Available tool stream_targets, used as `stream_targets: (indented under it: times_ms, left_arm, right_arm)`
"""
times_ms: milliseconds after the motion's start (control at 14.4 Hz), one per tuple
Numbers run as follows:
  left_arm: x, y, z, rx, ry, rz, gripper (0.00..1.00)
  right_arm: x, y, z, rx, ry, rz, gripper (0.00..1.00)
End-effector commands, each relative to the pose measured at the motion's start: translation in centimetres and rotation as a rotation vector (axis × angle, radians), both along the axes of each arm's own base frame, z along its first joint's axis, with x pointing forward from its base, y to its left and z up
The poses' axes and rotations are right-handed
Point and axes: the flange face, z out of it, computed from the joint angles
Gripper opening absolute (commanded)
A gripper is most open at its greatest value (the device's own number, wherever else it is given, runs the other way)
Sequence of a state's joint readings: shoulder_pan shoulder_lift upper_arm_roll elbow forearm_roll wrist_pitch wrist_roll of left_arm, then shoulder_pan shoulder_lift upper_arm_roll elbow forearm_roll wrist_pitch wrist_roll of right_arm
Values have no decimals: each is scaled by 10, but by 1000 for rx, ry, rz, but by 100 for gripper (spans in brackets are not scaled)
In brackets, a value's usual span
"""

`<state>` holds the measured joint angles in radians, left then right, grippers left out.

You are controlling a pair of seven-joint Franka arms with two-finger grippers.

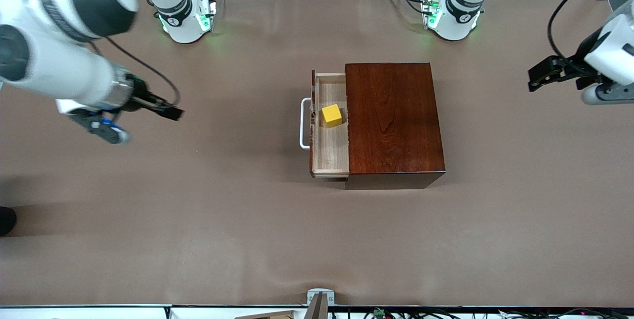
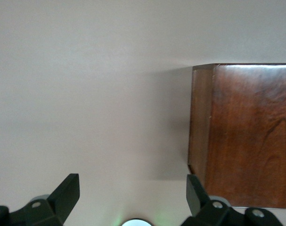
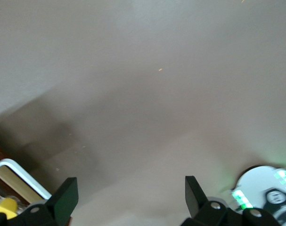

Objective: Open drawer, take yellow block, close drawer
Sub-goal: 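Move the right gripper over the yellow cube in the drawer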

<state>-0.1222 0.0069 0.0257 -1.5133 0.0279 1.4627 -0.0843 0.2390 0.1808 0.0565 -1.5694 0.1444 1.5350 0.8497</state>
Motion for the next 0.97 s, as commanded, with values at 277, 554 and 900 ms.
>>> stream_targets:
  times_ms: [277,554,900]
  left_arm:
    - [-23,3,18,-26,-91,-39,100]
    - [-19,2,19,-25,-95,-43,100]
    - [-17,9,17,-27,-84,-29,100]
  right_arm:
    - [-33,138,-33,-71,-18,-220,100]
    - [-56,221,-72,-89,-61,-355,100]
    - [-69,283,-102,-63,-90,-589,100]
